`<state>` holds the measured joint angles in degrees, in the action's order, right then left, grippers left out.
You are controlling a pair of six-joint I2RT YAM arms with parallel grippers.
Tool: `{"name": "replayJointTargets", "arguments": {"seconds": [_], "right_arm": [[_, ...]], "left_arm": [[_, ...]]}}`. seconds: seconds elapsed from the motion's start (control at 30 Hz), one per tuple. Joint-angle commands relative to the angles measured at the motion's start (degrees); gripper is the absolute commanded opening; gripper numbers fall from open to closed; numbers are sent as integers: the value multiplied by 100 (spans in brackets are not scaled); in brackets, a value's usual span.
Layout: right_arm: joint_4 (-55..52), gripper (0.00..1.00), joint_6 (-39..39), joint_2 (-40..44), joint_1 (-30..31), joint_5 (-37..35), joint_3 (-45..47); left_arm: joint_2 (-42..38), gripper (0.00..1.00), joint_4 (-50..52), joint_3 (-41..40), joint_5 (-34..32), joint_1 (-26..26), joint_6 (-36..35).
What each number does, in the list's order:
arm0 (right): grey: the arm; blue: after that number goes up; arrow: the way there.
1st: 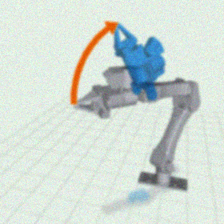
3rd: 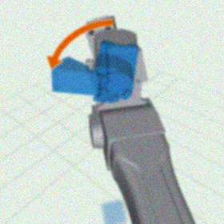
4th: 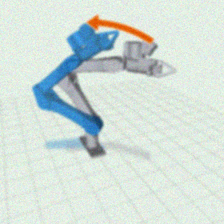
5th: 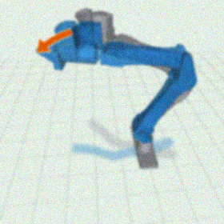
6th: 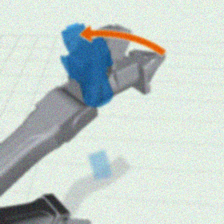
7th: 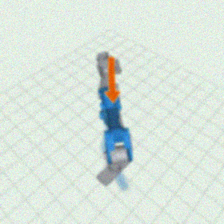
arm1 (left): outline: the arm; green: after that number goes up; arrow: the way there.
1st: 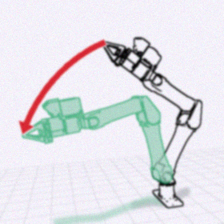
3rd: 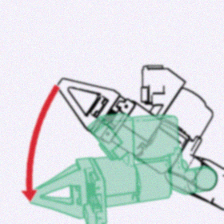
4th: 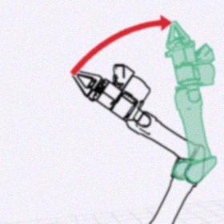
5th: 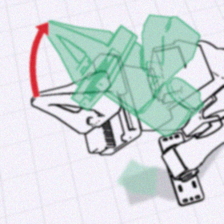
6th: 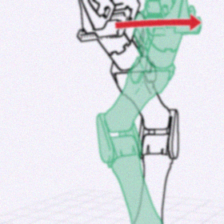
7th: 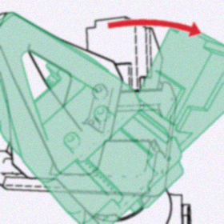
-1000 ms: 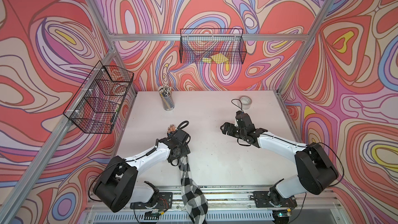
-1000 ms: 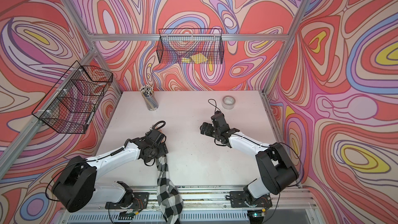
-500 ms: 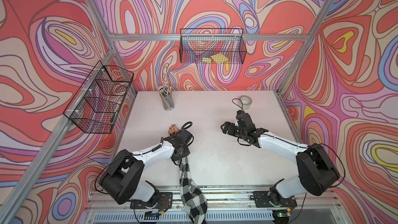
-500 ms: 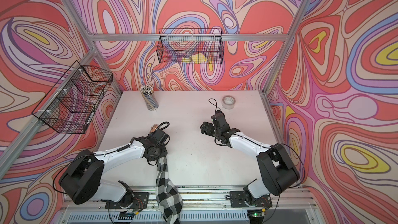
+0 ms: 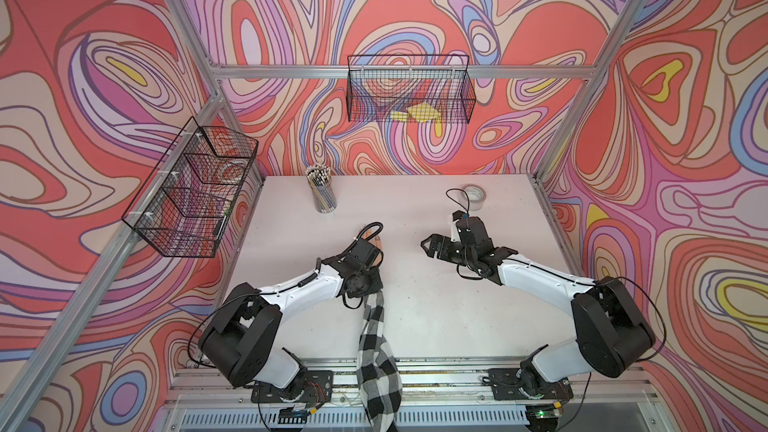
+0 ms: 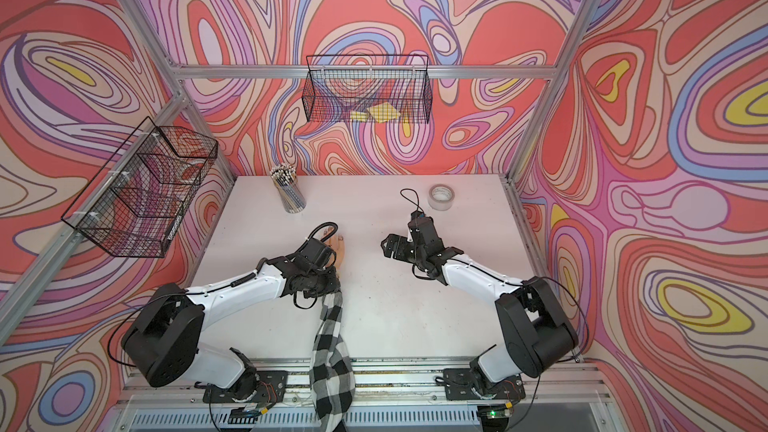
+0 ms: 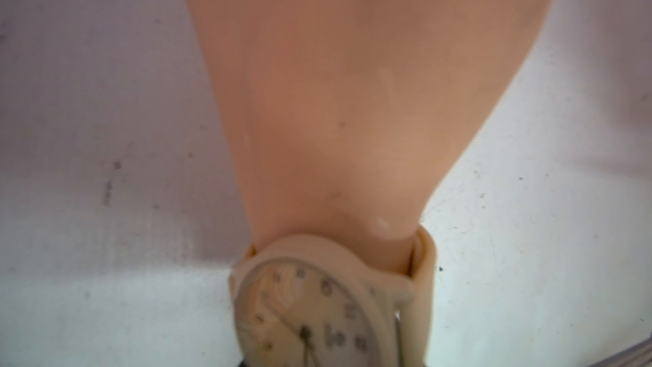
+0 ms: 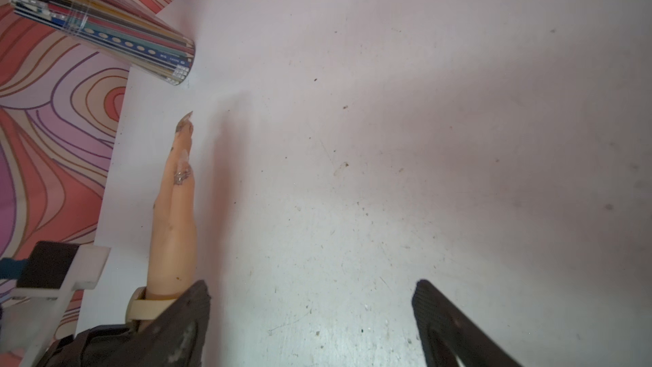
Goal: Take off the watch
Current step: Adjust the hand at the center of the board.
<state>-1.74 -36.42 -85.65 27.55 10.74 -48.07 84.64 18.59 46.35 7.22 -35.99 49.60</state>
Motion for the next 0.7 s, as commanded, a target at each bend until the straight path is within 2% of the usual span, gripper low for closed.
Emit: {"name": "replayJointTargets", "arguments": {"seconds": [0.0,0.23,0.5,0.67], "right_arm": [[564,91,-128,-111,13,720,74],[1812,90,-640,-403,14,1579,350],[2300,87,-840,-692,13,1753,479],[2457,82,-906,-793,13,1813,518]], "left_arm": [[-176,13,-944,181,430,-30,-217],[-134,14,-1239,301,647,-279,-84],[93,14,-1336,583,661,-677,66],[249,14,-1378,708,710,-846,119]]}}
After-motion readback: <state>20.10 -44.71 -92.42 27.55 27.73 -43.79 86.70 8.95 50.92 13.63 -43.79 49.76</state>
